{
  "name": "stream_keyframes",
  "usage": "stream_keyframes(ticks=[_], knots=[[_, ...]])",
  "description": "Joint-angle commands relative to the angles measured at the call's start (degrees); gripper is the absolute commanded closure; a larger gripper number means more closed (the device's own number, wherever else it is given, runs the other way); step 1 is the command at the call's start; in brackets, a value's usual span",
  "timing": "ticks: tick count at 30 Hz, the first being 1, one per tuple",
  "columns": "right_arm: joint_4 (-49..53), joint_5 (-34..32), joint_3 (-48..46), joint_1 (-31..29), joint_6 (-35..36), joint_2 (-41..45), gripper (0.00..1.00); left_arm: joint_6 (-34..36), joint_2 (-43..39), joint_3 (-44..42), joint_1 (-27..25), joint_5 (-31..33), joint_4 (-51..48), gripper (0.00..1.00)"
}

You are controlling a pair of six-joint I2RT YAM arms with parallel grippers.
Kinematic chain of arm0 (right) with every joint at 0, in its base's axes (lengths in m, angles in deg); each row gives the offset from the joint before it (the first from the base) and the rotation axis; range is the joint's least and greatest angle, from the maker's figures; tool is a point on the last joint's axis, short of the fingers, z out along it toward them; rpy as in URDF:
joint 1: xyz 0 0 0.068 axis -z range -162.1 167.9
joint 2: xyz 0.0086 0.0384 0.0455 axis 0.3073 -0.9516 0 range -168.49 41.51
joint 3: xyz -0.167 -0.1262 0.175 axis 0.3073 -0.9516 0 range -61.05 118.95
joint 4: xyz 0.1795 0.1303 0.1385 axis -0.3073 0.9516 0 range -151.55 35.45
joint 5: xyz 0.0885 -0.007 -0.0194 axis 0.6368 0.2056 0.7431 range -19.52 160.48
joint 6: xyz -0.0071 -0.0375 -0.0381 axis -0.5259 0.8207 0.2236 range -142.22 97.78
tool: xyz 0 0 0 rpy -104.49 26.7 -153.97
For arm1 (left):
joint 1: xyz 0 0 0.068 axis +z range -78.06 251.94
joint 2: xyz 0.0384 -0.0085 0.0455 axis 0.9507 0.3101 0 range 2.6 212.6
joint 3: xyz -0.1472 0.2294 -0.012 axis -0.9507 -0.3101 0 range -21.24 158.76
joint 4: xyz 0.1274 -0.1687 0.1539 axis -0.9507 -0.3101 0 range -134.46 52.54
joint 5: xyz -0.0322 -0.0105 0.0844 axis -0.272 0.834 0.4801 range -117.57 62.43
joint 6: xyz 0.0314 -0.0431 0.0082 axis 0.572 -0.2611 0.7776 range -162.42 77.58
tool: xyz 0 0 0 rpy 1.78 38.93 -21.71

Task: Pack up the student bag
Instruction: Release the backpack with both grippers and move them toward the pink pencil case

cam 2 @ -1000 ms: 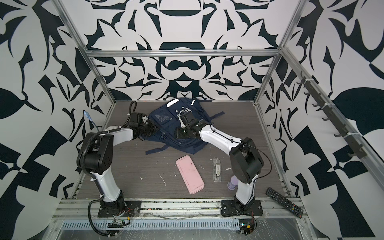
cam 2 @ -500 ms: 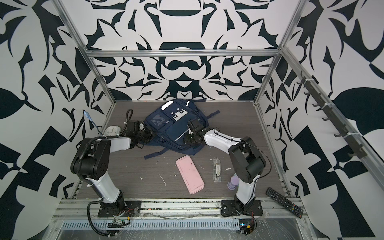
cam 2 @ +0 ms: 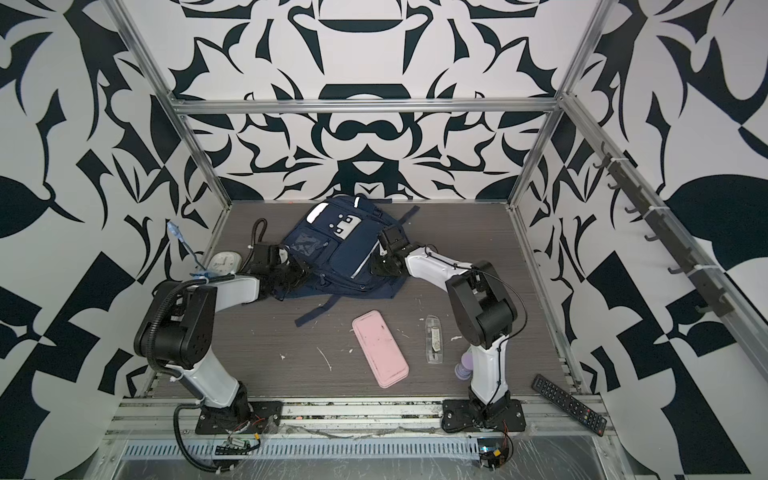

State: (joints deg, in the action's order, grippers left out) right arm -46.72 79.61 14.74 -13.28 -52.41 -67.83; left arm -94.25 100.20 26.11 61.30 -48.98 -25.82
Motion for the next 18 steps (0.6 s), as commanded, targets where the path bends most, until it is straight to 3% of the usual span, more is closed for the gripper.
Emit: stream_keyframes(ticks=[1, 7, 10, 18], knots=[[1.28, -1.04, -2.87, 0.11, 1.77, 8.29, 0.45, 3.77, -3.32, 2.0, -0.8, 0.62, -6.51, 0.53], [3.98, -1.14, -9.51, 0.16, 3.16, 20.09, 0.39, 9.33, -9.32, 5.58, -2.58, 3.55, -14.8, 0.41], [7.35, 2.25, -11.13, 0.15, 4.78, 22.97, 0.38, 12.35, -11.37, 7.71, -3.7, 3.65, -19.69, 0.37], [9.87, 2.76, -19.08, 0.2, 5.14, 29.47, 0.33, 18.43, -13.42, 10.59, -9.18, -1.38, -29.21, 0.26]])
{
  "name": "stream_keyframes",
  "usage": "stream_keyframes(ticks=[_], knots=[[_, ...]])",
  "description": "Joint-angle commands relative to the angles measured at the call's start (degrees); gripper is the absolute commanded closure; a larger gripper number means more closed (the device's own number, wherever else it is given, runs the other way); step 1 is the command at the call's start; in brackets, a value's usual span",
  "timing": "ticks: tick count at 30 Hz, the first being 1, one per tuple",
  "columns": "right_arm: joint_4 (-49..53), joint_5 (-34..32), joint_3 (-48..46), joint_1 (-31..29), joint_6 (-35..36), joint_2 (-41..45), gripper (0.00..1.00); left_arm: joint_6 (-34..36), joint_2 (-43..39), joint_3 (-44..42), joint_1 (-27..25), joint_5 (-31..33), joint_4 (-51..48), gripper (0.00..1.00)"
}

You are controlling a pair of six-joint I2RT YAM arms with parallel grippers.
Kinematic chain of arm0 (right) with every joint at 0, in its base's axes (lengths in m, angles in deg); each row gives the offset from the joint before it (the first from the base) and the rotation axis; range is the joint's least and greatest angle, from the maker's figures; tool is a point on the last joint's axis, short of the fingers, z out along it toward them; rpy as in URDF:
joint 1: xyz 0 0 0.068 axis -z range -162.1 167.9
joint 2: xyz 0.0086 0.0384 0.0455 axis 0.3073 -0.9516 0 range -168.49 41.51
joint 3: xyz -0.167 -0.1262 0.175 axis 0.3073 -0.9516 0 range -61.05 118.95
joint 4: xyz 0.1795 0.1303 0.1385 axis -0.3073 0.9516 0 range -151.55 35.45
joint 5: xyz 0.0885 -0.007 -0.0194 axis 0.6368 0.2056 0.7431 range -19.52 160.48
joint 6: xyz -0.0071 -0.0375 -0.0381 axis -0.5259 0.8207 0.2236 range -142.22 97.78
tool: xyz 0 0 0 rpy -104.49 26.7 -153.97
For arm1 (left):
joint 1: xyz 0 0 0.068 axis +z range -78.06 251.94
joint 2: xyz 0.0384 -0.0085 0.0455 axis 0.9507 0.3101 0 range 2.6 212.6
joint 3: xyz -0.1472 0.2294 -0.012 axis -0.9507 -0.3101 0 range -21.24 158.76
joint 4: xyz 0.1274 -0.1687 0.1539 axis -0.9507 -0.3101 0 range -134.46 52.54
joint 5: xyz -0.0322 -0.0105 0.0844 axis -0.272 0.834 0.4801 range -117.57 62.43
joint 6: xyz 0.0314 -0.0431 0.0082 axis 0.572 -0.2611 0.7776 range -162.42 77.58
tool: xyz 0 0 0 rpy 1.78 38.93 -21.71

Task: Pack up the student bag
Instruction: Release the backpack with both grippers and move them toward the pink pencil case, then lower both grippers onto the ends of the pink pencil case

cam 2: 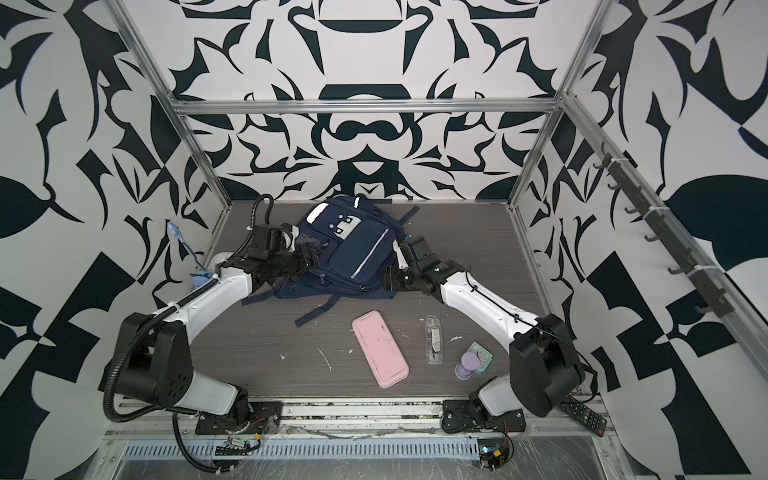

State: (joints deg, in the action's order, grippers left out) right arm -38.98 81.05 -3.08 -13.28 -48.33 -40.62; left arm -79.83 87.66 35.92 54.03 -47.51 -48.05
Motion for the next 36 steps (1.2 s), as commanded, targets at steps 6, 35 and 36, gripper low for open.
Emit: stream_keyframes(ticks=[6, 35, 36], knots=[[4.68, 9.0, -3.57, 0.13, 4.14, 3.03, 0.31, 9.51, 0.34, -0.02, -10.29, -5.58, -10.92, 0.23], [-9.46, 24.94, -23.61, -0.93, -4.53, 1.37, 0.35, 1.7, -0.02, -21.23, -26.82, -19.56, 4.74, 0.23], [-10.09, 25.26, -24.22, -0.95, -4.83, 1.37, 0.35, 1.27, 0.41, -21.65, -26.83, -19.71, 5.48, 0.23]])
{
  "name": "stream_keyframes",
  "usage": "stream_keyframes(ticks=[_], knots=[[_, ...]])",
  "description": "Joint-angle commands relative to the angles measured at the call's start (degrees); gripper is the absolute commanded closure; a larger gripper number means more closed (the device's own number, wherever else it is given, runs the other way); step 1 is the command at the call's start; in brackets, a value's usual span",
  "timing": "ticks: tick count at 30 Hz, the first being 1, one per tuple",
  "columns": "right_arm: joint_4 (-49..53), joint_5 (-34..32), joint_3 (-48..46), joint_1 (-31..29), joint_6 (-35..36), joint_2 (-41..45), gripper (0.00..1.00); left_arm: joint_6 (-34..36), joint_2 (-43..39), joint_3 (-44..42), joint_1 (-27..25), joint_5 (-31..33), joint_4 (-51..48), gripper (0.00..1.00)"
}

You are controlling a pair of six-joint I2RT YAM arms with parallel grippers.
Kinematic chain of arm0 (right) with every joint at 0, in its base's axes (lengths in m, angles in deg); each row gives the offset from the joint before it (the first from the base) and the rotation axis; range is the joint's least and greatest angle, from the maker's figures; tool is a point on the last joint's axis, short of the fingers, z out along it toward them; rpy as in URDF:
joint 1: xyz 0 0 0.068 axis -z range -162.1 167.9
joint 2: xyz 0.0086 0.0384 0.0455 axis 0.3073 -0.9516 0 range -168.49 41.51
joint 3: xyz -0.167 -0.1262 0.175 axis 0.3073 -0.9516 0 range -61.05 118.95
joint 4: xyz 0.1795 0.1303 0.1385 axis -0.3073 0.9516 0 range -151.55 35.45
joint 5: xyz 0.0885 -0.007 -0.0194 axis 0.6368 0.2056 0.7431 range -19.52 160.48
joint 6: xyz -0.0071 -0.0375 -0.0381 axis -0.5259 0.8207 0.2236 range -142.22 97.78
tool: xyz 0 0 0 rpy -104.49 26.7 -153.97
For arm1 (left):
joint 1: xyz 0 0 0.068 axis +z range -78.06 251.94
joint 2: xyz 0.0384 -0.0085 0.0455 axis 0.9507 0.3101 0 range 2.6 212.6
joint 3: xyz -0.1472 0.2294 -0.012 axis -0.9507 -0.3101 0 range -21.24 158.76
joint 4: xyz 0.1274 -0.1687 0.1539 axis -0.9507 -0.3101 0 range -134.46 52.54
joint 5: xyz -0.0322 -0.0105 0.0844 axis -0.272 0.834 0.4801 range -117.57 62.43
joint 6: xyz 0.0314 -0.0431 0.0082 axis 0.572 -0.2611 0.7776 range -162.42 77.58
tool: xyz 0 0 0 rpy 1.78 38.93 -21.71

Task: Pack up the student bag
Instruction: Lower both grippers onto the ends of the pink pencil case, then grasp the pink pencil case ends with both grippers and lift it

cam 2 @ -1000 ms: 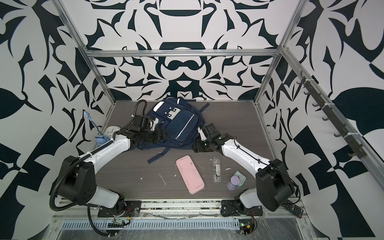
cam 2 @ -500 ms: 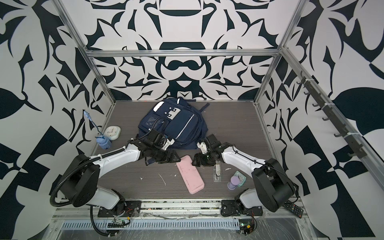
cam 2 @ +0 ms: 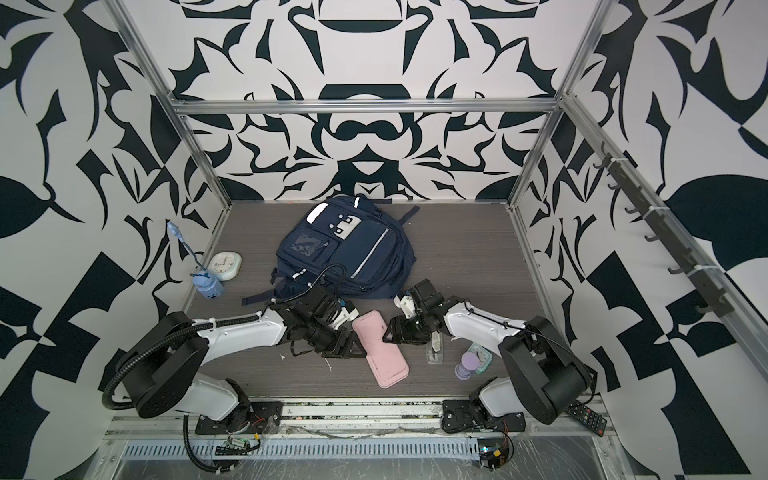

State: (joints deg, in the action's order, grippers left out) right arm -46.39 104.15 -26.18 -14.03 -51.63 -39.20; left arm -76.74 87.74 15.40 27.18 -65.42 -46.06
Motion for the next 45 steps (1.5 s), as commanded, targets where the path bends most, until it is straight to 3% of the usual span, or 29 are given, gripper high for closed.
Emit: stream_keyframes(ticks=[1, 15, 24, 30, 45], knots=[[-3.06, 2.35, -1.53, -0.18, -1.78, 0.02, 0.35, -2.25, 0.66, -1.29, 0.02, -1.81, 3.98, 0.23], [-10.51, 4.21, -6.16, -2.77, -6.74, -1.04, 0.35, -7.48, 6.93, -2.1, 0.02, 1.16, 7.35, 0.41], [-19.05, 2.98, -9.87, -3.32, -12.45, -0.35, 0.35, -10.15, 7.95, -3.83, 3.92, 1.92, 8.24, 0.62], [-26.09, 3.63, -12.26, -3.32, -16.16, -1.59, 0.35, -9.86, 7.81, -4.57, 8.17, -0.73, 9.16, 0.63], [-34.37, 7.68, -11.86, -3.32, -19.2, -5.75, 0.36, -10.65, 10.48, -4.06, 8.45, -1.74, 11.14, 0.71]])
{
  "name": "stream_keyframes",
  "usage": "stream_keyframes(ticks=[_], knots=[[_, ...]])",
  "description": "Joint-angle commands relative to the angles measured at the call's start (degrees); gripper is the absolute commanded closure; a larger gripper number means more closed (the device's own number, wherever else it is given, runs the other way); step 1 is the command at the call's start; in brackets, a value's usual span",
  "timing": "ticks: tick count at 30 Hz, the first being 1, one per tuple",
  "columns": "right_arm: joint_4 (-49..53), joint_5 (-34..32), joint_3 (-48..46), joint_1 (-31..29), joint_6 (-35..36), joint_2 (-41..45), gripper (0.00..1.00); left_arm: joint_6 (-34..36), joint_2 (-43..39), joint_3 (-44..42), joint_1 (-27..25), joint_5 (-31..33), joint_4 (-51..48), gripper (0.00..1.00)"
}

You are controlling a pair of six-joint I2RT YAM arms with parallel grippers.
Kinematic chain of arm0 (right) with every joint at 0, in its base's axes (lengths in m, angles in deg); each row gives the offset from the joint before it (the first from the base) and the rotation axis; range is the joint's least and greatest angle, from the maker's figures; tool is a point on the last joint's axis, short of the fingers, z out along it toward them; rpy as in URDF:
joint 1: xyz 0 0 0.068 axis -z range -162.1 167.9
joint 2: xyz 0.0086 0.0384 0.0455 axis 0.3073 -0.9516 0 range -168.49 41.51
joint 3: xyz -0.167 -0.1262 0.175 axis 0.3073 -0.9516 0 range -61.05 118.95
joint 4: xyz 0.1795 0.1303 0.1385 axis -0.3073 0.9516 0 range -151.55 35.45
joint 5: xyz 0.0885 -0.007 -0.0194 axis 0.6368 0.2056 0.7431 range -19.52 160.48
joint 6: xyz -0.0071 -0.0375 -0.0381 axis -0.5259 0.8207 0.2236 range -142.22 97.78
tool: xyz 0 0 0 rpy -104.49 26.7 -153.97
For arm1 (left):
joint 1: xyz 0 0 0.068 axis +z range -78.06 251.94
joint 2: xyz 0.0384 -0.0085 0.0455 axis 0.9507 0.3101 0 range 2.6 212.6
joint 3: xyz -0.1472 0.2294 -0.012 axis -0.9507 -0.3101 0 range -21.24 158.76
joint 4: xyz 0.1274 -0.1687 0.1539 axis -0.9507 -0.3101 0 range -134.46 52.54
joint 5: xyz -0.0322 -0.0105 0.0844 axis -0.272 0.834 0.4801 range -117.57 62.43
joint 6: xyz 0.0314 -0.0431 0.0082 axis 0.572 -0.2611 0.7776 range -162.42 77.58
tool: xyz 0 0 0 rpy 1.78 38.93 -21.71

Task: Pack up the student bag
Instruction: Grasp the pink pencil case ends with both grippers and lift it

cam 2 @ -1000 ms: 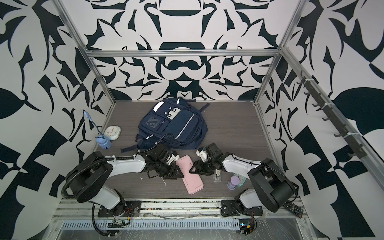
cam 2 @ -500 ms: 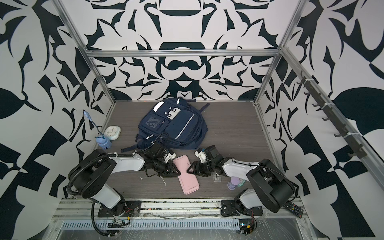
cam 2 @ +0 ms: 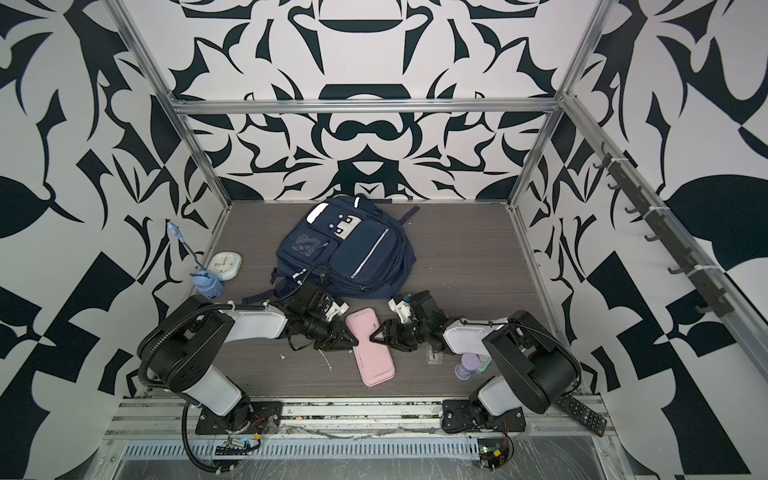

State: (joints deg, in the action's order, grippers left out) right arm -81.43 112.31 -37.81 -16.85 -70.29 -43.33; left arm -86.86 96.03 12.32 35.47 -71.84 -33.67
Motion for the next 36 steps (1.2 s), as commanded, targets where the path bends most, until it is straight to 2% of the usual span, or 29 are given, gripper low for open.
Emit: stream_keyframes(ticks=[1, 15, 21, 29, 36], knots=[[0.37, -0.11, -0.16, -0.49, -0.73, -1.73, 0.37, -0.64, 2.13, -1.03, 0.21, 4.72, -1.24, 0.71], [-5.81, 2.36, 2.06, -1.32, -3.25, -4.73, 0.54, -0.82, 2.02, -1.13, 1.13, 4.72, -1.29, 0.69], [-10.51, 2.65, 3.2, -2.78, -5.03, -8.41, 0.57, -0.79, 1.94, -1.37, 1.25, 4.62, -1.25, 0.68], [-18.54, 2.48, 3.87, -4.61, -8.96, -12.77, 0.55, -2.04, 1.85, -2.62, 1.58, 4.19, 0.74, 0.63], [-18.61, 2.28, 4.02, -4.9, -9.37, -12.17, 0.57, -2.07, 1.1, -2.98, 1.86, 3.71, 0.96, 0.61]])
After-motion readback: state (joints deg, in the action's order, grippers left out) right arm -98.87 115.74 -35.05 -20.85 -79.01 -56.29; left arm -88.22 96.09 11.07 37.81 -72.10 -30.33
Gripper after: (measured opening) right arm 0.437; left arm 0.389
